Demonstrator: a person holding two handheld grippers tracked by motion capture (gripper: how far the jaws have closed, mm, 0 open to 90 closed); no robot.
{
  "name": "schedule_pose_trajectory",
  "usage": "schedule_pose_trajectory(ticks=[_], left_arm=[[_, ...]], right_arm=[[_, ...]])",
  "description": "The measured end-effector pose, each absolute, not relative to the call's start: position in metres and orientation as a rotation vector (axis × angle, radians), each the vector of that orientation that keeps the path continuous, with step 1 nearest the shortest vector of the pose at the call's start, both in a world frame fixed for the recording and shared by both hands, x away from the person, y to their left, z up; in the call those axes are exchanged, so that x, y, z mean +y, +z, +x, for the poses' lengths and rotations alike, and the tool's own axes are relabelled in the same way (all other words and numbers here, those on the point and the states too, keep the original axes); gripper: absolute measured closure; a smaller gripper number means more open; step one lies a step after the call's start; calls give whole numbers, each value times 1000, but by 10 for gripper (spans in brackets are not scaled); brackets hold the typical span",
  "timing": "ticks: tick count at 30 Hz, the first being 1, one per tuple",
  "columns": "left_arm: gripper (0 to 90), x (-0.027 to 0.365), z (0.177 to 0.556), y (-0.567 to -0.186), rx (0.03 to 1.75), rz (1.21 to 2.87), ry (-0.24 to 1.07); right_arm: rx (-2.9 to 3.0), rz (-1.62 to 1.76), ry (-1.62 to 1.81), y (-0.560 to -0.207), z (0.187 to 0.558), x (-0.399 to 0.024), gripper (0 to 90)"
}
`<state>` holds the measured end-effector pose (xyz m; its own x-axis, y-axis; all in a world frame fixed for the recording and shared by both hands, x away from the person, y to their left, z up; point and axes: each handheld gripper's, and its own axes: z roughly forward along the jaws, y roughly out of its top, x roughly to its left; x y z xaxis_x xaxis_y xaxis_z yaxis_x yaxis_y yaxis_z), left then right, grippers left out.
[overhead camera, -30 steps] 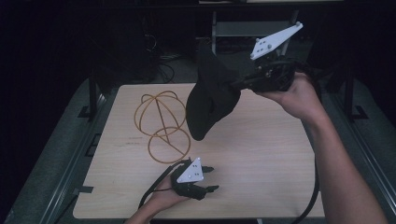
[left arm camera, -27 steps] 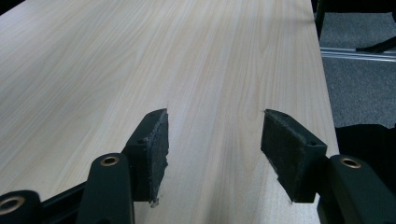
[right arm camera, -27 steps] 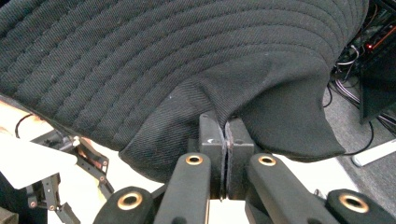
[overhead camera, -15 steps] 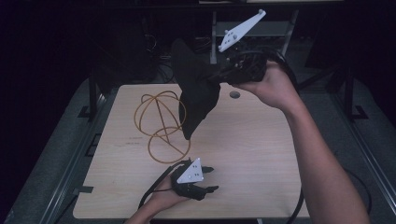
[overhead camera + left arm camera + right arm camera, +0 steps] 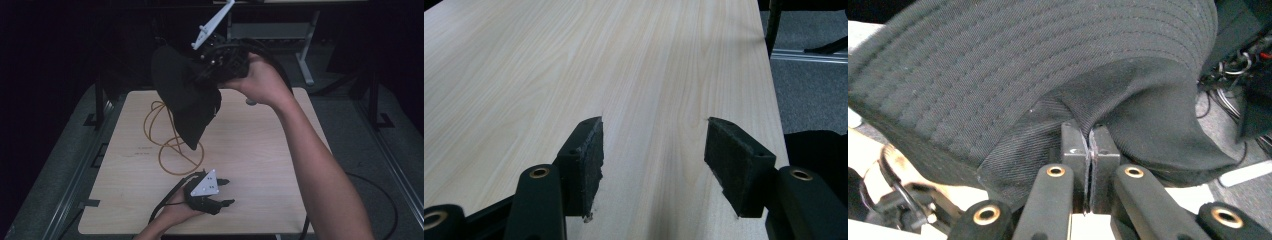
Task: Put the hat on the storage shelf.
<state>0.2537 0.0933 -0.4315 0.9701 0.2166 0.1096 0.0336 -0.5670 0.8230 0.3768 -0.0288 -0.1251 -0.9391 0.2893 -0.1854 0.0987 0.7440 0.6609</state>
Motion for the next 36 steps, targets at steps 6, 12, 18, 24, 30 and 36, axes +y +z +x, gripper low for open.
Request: schedule_pose_trajectory(ticks=[6, 12, 18, 24, 30, 36], left_arm=[[398, 93, 254, -431, 169, 2172, 253], [397, 94, 254, -430, 179, 2161, 251], [395, 90, 253, -433, 168, 2168, 235], [385, 88, 253, -435, 152, 2195, 225], [382, 86, 252, -435, 164, 2183, 215], [380, 87, 251, -434, 161, 2182, 211]], right_arm=[[2709, 268, 975, -125, 382, 4, 886], [2746, 250, 948, -131, 386, 31, 885], [2794, 223, 866, -141, 389, 62, 883], [2832, 209, 773, -155, 393, 93, 881], [2861, 200, 767, -166, 396, 111, 877], [2880, 195, 808, -180, 401, 125, 860]])
